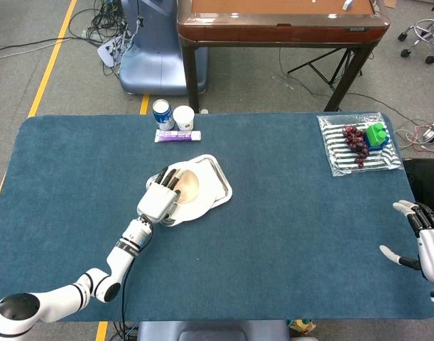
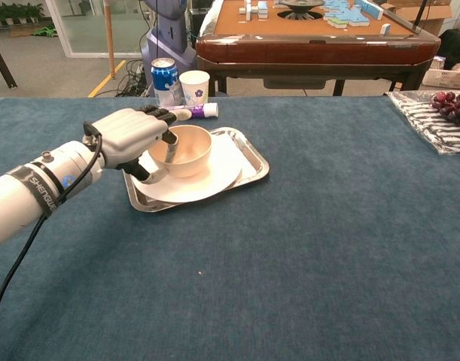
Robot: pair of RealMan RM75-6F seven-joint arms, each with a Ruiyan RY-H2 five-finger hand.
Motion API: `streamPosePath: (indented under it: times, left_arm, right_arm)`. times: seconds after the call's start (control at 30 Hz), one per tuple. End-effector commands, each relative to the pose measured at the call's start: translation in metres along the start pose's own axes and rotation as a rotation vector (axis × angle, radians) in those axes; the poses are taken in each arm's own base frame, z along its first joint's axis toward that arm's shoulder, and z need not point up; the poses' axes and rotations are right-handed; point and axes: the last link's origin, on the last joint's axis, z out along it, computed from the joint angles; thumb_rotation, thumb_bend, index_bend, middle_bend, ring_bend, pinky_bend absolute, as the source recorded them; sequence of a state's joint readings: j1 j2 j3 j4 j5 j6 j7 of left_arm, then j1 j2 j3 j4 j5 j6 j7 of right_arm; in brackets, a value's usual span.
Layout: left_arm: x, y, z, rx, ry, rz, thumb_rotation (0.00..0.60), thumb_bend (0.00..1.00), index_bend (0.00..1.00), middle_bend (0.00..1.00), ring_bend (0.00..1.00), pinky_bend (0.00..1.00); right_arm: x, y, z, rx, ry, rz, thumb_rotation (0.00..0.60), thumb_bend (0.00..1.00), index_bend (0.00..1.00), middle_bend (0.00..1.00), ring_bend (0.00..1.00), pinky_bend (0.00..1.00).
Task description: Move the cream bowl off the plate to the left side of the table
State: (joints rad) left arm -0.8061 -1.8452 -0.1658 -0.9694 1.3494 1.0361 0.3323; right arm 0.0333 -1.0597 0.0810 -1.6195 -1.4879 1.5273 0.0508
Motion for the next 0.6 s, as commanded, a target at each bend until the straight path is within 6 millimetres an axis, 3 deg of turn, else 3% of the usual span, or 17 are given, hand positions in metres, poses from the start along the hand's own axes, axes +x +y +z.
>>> streamPosePath:
  times: [0.03,0.6]
  left_arm:
    - [-0.0001,0.0014,0.0000,-0.006,0.013,-0.005,0.600,0.40,0.55,0.00,0.00,0.00]
    - [0.0021,-0.0016,-0.0029,-0.024,0.067,-0.002,0.600,0.42,0.60,0.00,0.00,0.00]
  right_arm:
    - [0.0001,0.0000,0.0000,0.000,0.000,0.000,0.600,0.00,0.23,0.22,0.15,0.34]
    - [0.0009,0.0009,0.0001,-0.004,0.002,0.001,0.600,0.00,0.23,0.22,0.15,0.34]
